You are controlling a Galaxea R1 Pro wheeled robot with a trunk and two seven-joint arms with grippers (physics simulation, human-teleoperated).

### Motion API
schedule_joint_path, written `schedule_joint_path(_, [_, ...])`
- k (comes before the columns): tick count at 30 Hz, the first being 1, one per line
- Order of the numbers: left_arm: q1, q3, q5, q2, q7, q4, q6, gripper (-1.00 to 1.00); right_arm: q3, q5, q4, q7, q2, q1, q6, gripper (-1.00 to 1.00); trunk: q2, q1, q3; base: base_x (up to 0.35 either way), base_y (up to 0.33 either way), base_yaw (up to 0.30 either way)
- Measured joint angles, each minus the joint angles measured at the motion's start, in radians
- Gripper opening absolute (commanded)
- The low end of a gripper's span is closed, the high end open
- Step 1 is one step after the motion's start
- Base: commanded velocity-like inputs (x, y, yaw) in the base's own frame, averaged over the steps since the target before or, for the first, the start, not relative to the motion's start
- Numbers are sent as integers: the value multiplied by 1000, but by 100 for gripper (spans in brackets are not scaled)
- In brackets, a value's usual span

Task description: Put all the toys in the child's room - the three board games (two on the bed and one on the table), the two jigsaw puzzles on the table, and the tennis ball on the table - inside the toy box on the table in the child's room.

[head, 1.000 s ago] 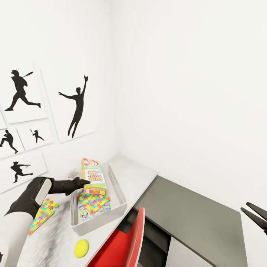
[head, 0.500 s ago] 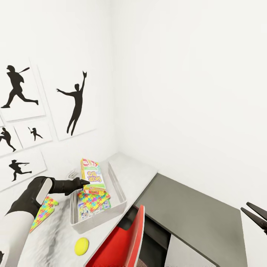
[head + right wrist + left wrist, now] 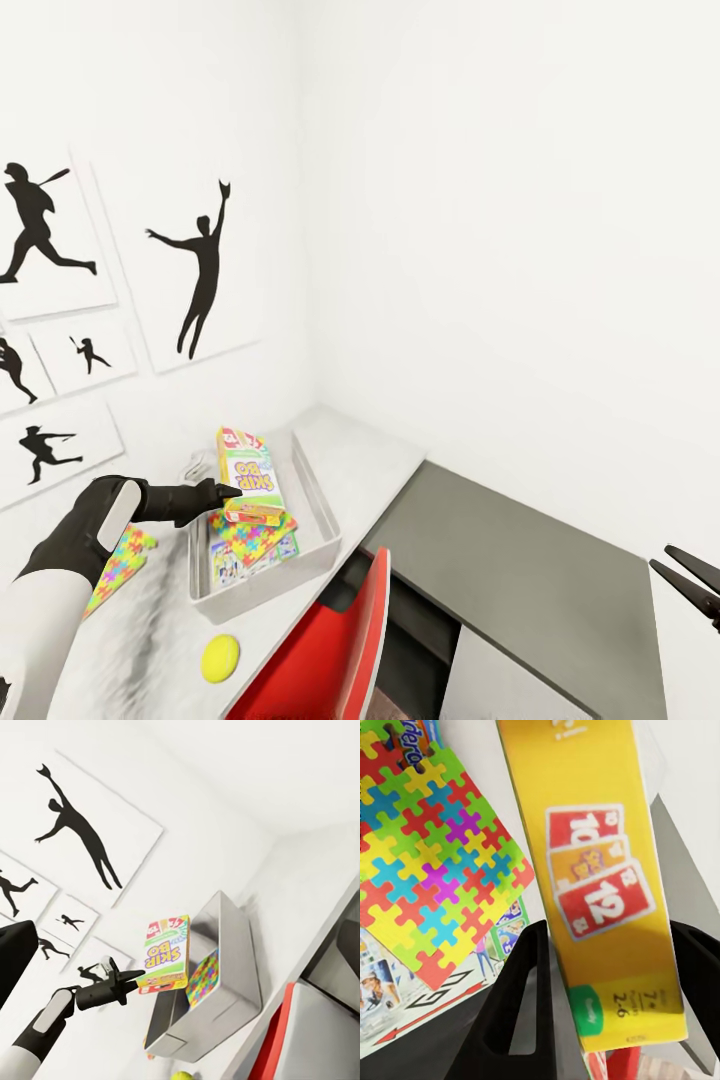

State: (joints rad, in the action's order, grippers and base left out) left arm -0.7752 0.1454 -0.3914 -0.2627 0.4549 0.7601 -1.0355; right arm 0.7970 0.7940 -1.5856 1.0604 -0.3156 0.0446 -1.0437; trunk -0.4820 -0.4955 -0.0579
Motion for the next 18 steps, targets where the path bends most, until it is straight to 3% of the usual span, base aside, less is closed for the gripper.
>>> schedule_joint_path(18, [-1,-1,-1,0,1,0,-2,-100,0,0,0,0,0,0,0,100,0,0,-29,0,0,0])
